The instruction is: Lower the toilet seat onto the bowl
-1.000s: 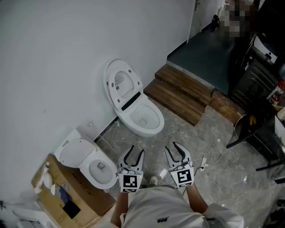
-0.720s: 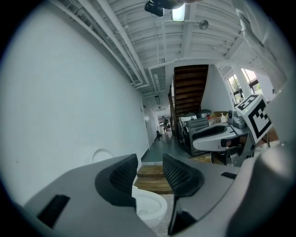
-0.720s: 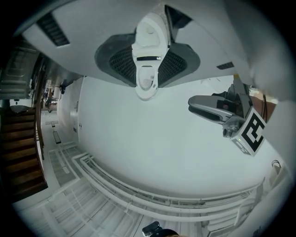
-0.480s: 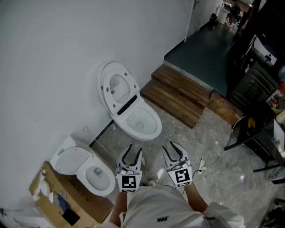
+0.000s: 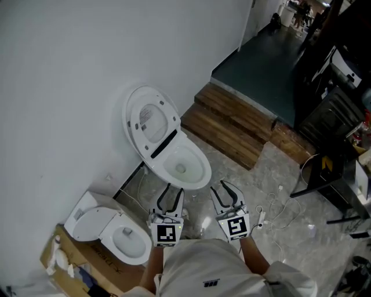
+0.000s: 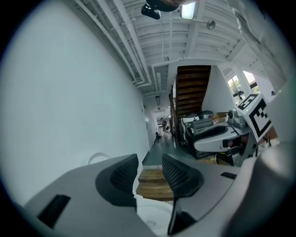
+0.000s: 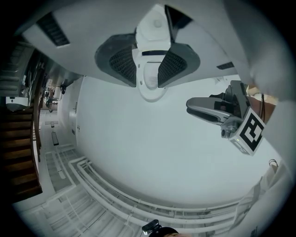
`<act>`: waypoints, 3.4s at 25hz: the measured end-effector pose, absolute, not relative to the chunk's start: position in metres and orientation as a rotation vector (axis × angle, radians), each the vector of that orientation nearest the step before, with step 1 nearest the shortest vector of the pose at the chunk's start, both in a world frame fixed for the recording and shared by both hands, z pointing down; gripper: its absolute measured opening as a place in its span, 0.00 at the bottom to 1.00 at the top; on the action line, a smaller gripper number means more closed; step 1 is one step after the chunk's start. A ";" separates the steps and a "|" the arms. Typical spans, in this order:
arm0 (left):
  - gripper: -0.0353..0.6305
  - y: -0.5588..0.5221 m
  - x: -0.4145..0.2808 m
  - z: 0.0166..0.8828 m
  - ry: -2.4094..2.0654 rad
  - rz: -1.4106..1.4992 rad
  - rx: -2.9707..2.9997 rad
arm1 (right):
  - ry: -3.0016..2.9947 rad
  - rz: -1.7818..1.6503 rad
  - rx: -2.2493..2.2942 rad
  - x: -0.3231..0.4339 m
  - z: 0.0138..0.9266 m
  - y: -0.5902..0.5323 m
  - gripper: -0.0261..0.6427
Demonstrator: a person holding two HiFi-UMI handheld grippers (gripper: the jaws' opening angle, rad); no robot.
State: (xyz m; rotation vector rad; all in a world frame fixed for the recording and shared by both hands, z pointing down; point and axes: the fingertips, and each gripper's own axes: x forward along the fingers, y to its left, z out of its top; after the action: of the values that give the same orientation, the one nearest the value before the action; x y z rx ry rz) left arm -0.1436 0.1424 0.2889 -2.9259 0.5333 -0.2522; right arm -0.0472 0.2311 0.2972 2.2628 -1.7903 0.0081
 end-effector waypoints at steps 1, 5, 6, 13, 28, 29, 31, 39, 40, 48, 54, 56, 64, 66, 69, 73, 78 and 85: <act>0.32 0.133 -0.139 0.289 0.523 -0.255 -2.926 | -1.785 0.015 2.265 -0.043 0.297 0.222 0.26; 0.32 0.098 -0.120 0.286 0.508 -0.237 -2.932 | -1.775 0.007 2.267 -0.028 0.296 0.187 0.26; 0.32 0.089 -0.115 0.286 0.508 -0.230 -2.935 | -1.774 0.002 2.266 -0.023 0.296 0.179 0.26; 0.32 0.036 -0.094 0.291 0.503 -0.229 -2.955 | -1.760 -0.001 2.270 -0.002 0.298 0.126 0.26; 0.32 -0.034 -0.032 0.306 0.571 -0.261 -2.967 | -1.824 0.009 2.196 0.061 0.312 0.049 0.26; 0.32 -0.038 -0.028 0.307 0.590 -0.268 -2.964 | -1.840 0.006 2.182 0.067 0.313 0.044 0.26; 0.31 -0.046 -0.018 0.309 0.633 -0.277 -2.956 | -1.876 0.004 2.155 0.079 0.314 0.034 0.26; 0.31 -0.083 0.019 0.321 0.876 -0.313 -2.932 | -2.058 0.032 1.972 0.126 0.328 -0.018 0.26; 0.31 -0.089 0.023 0.323 0.911 -0.324 -2.922 | -2.083 0.031 1.939 0.130 0.330 -0.025 0.26; 0.31 -0.130 0.045 0.340 1.181 -0.412 -2.833 | -2.249 0.090 1.709 0.160 0.349 -0.080 0.26; 0.32 -0.159 0.053 0.353 1.369 -0.474 -2.757 | -2.331 0.108 1.547 0.177 0.361 -0.122 0.26; 0.34 -0.170 0.053 0.358 1.420 -0.502 -2.724 | -2.350 0.104 1.499 0.179 0.365 -0.135 0.26; 0.38 -0.205 0.055 0.377 1.479 -0.573 -2.703 | -2.372 0.102 1.406 0.177 0.383 -0.178 0.26; 0.39 -0.217 0.051 0.383 1.481 -0.575 -2.713 | -2.364 0.090 1.395 0.173 0.389 -0.190 0.26; 0.40 -0.235 0.042 0.397 1.489 -0.592 -2.727 | -2.348 0.084 1.396 0.167 0.397 -0.207 0.27; 0.41 -0.260 0.031 0.413 1.494 -0.610 -2.746 | -2.308 0.106 1.412 0.156 0.408 -0.229 0.27; 0.42 -0.283 0.025 0.433 1.480 -0.643 -2.772 | -2.274 0.089 1.411 0.147 0.425 -0.258 0.28; 0.45 -0.314 0.018 0.458 1.495 -0.667 -2.795 | -2.225 0.107 1.406 0.138 0.445 -0.298 0.31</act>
State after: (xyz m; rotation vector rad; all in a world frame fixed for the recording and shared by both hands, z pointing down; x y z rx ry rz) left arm 0.0177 -0.3141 0.4577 -2.7954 1.4954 -0.6672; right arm 0.1378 -0.2978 0.4447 1.4062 -2.2245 0.1068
